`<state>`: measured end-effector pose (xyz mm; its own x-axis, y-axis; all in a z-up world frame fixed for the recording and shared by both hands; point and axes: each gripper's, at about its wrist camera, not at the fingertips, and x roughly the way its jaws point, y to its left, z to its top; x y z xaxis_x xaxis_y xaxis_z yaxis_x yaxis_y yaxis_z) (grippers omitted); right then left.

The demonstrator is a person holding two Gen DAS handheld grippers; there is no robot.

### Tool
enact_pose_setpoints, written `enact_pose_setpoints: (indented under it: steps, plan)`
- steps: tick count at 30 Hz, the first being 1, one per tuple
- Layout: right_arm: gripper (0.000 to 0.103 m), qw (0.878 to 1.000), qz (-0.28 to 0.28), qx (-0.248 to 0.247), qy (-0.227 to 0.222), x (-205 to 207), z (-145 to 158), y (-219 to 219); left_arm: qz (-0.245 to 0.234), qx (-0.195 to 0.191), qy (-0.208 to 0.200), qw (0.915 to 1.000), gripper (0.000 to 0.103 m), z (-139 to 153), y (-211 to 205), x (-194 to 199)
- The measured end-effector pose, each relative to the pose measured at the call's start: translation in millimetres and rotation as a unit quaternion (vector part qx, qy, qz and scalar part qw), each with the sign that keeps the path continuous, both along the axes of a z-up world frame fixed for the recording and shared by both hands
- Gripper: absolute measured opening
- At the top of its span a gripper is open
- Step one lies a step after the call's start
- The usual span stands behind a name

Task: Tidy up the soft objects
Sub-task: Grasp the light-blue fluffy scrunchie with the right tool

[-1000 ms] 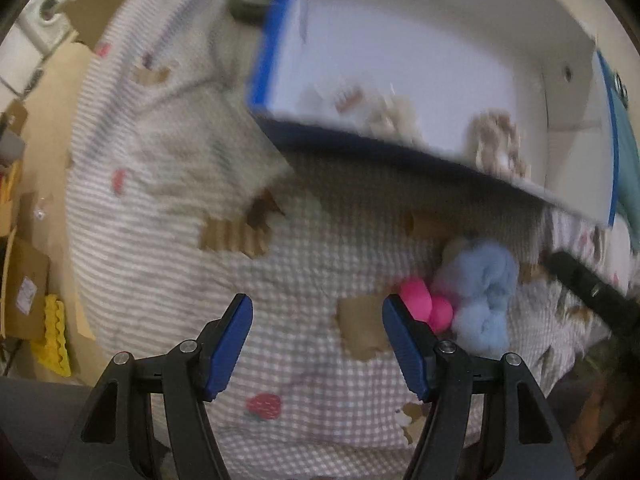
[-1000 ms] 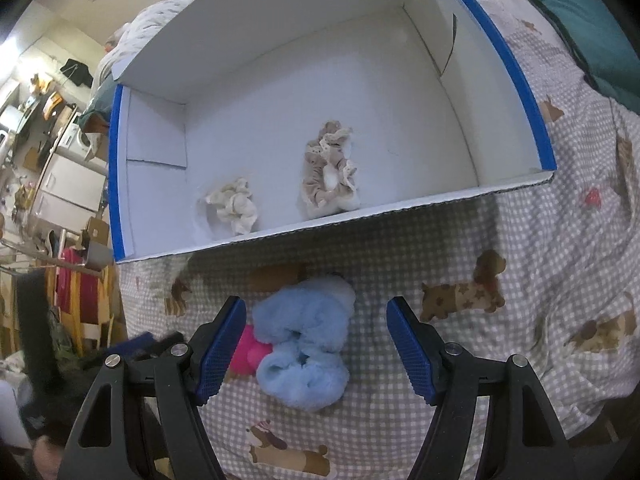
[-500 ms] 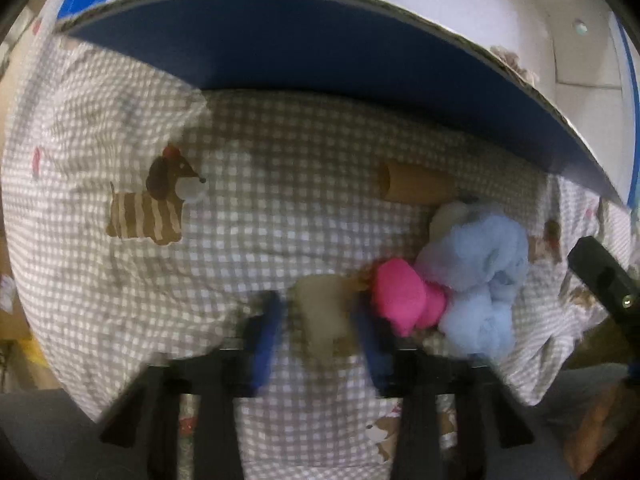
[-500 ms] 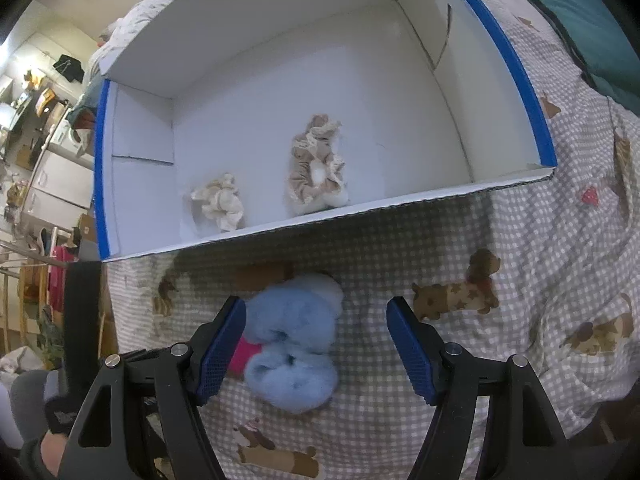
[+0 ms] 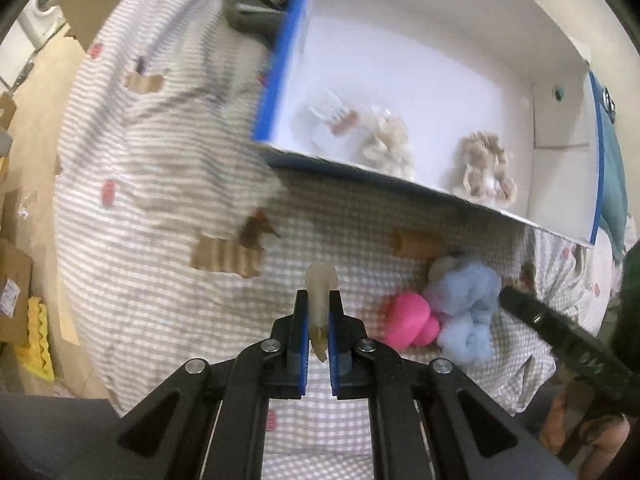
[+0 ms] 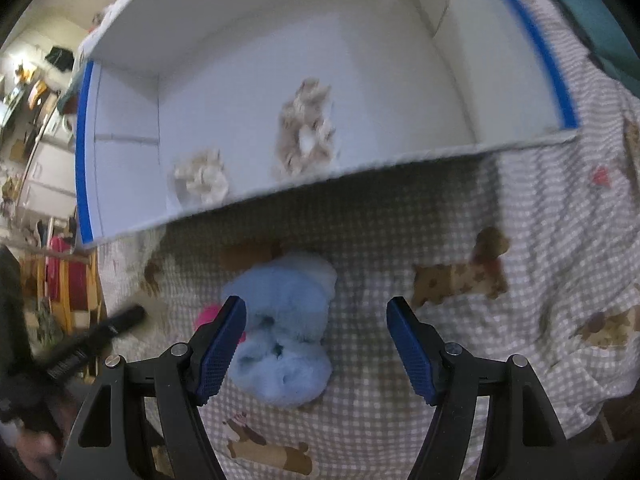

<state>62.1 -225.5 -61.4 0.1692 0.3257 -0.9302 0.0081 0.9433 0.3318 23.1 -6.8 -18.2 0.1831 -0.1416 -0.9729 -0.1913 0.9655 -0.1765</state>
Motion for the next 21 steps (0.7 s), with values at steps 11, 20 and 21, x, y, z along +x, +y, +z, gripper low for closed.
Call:
enact_pose_setpoints:
  steps: [11, 20, 21]
  plan:
    - [0.074, 0.997, 0.056, -0.031, 0.051, 2.4, -34.7, 40.7, -0.008, 0.024, -0.039, 0.9989, 0.007, 20.8, 5.3, 2.7]
    - [0.018, 0.996, 0.089, -0.025, 0.001, -2.7, -13.7, 43.9, -0.005, 0.022, -0.046, 0.9987, 0.007, 21.7, 5.5, 5.5]
    - [0.018, 0.995, 0.092, -0.027, -0.008, -4.1, -9.1, 42.7, -0.004, 0.023, -0.046, 0.9987, 0.007, 21.1, 5.2, 5.7]
